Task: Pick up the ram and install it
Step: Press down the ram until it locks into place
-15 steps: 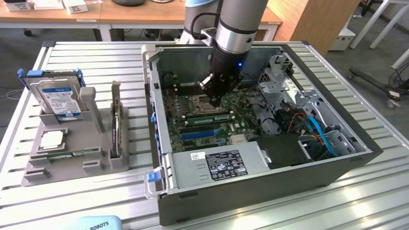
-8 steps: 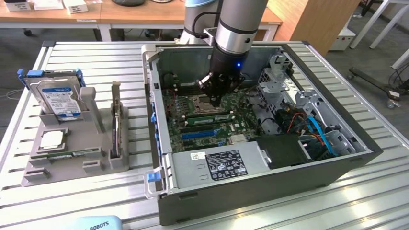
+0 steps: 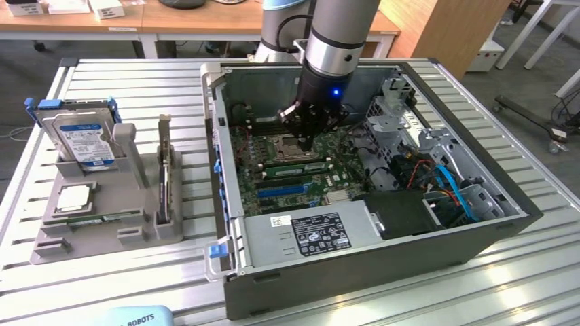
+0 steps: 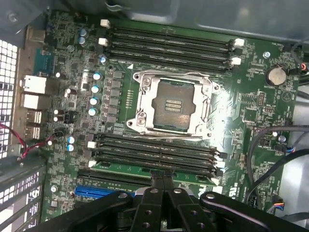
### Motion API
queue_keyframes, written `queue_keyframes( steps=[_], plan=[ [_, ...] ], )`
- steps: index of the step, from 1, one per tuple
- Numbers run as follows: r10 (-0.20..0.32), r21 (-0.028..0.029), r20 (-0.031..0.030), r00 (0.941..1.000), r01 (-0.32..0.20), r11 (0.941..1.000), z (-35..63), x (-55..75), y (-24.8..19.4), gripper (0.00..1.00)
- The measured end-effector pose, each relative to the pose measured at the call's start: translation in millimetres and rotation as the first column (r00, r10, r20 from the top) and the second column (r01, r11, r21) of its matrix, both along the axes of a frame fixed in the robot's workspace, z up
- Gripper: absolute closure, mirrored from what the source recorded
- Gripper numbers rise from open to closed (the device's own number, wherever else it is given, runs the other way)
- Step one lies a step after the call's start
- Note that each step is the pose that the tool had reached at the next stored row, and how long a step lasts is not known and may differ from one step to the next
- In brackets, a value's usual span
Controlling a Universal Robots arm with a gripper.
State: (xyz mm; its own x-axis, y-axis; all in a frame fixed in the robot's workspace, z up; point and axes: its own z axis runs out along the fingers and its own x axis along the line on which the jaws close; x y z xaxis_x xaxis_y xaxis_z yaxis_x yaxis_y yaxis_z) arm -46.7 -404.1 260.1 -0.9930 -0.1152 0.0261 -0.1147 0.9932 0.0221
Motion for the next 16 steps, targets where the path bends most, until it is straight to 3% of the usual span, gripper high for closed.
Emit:
queue_keyframes(
  steps=[16],
  plan=[
    [-0.025, -0.0001, -0.0001, 0.9997, 0.025, 0.9997, 0.0, 0.0, 0.0, 0.90]
  ],
)
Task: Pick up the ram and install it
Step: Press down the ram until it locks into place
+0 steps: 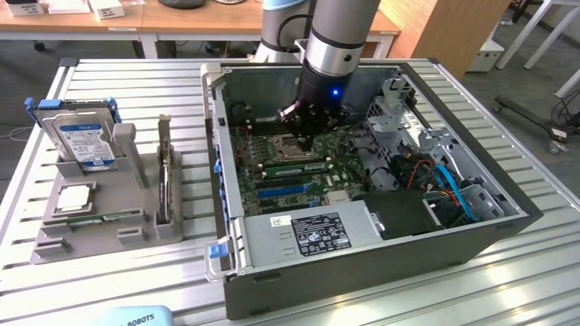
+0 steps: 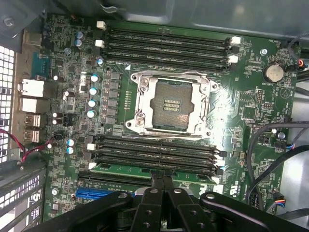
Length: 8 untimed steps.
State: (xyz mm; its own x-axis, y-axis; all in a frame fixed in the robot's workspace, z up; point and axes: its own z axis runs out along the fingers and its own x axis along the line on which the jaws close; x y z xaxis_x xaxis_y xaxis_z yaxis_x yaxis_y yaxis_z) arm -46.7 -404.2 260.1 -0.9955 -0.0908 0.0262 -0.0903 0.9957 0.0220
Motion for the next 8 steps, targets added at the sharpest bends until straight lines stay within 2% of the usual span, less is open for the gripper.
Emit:
queue_keyframes(
  steps=[8],
  plan=[
    [0.000, 0.0005, 0.0000, 1.0000, 0.000, 1.0000, -0.1, 0.6, -1.3, 0.90]
  ],
)
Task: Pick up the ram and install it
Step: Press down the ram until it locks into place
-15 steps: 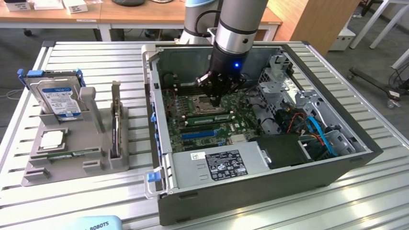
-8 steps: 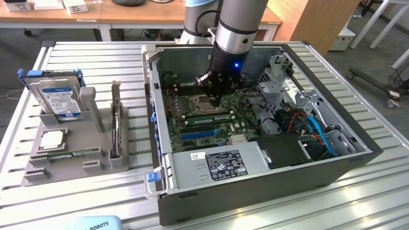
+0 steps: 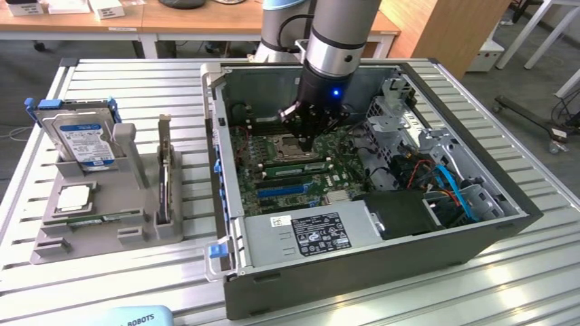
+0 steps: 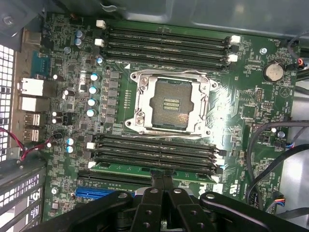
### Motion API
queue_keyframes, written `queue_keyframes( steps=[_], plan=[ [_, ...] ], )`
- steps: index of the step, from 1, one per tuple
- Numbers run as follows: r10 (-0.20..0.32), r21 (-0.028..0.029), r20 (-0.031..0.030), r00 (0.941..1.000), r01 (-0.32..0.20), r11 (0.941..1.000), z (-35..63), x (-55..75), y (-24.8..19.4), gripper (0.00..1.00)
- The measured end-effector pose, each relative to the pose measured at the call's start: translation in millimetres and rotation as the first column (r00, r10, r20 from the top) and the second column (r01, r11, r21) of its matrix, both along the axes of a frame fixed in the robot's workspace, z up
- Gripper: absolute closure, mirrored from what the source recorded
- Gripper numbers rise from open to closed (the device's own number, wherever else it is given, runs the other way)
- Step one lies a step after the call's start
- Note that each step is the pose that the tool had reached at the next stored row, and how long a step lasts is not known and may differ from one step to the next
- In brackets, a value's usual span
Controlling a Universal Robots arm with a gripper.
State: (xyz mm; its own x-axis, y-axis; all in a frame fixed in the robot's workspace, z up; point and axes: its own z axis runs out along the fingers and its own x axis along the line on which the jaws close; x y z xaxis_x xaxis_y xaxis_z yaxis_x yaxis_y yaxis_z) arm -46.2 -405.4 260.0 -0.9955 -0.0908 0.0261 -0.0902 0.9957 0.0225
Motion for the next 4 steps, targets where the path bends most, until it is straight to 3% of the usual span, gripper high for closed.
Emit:
queue_keyframes(
  steps=[4],
  plan=[
    [0.000, 0.0000, 0.0000, 1.0000, 0.000, 1.0000, 0.0, 0.0, -0.1, 0.90]
  ],
)
